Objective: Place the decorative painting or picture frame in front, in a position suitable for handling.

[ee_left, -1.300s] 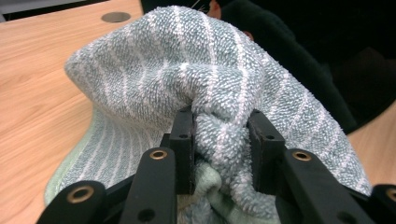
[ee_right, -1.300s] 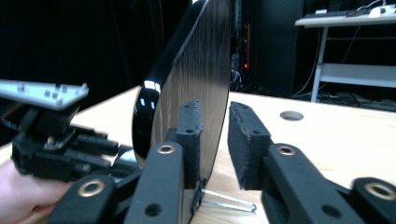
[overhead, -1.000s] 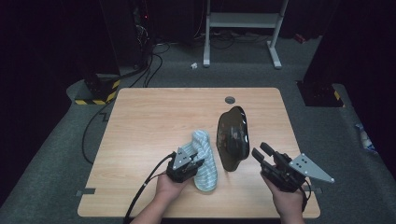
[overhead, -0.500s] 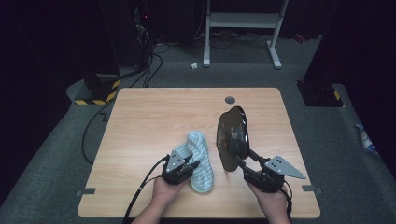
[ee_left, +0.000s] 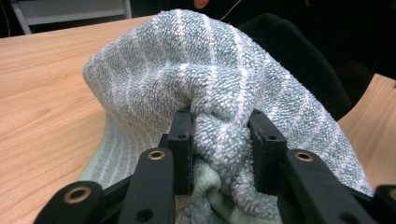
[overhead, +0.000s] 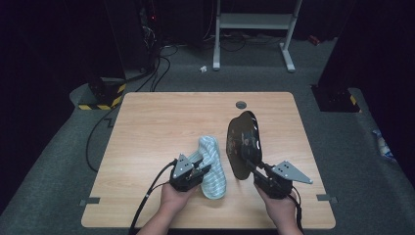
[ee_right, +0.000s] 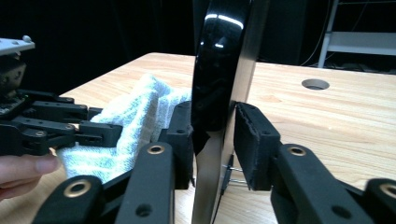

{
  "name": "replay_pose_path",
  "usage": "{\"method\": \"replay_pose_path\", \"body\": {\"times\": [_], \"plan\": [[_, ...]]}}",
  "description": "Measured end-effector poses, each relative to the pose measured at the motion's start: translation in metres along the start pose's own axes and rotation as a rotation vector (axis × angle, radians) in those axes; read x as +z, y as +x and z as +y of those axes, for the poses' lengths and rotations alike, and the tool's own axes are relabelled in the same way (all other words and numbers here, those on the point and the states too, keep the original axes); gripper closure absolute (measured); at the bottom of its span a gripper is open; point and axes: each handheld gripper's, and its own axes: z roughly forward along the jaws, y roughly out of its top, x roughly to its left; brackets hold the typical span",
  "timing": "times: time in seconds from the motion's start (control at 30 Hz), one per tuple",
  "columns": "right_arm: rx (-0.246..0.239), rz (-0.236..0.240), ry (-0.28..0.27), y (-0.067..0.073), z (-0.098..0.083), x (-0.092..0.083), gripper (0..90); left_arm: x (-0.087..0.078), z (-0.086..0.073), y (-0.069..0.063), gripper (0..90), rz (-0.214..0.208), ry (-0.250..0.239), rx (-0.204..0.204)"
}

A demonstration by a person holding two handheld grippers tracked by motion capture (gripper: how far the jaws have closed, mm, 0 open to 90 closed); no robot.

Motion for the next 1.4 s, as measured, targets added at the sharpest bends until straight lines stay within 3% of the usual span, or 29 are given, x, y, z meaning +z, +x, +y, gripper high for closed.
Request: {"method": "replay_pose_path", "body": {"times": [0.13, 0.3, 0.6, 0.83, 1.13, 1.23, 1.4], "plan": [[0.018, -0.024, -0.002, -0.007, 0.000, -0.003, 76.7, 0.000, 0.007, -0.004, 66.4, -0.006, -0.018, 0.005], [0.032, -0.013, -0.005, -0.013, 0.000, -0.004, 77.5, -0.003, 0.025, -0.010, 66.8, -0.017, -0.068, 0.003], [0.020, -0.005, -0.006, -0.011, 0.001, -0.004, 77.4, -0.007, 0.089, -0.028, 67.3, -0.049, -0.212, 0.053], [0.016, -0.004, -0.008, -0.012, 0.000, -0.004, 77.4, -0.002, 0.133, -0.041, 67.4, -0.066, -0.285, 0.102], [0.014, -0.004, -0.008, -0.012, -0.001, -0.005, 77.3, 0.021, 0.178, -0.055, 67.4, -0.105, -0.289, 0.142], [0.014, -0.005, -0.009, -0.011, -0.001, -0.005, 77.3, 0.032, 0.184, -0.063, 67.4, -0.099, -0.273, 0.170], [0.009, -0.001, -0.007, -0.012, -0.001, -0.005, 77.5, 0.043, 0.185, -0.061, 67.4, -0.074, -0.264, 0.169]]}}
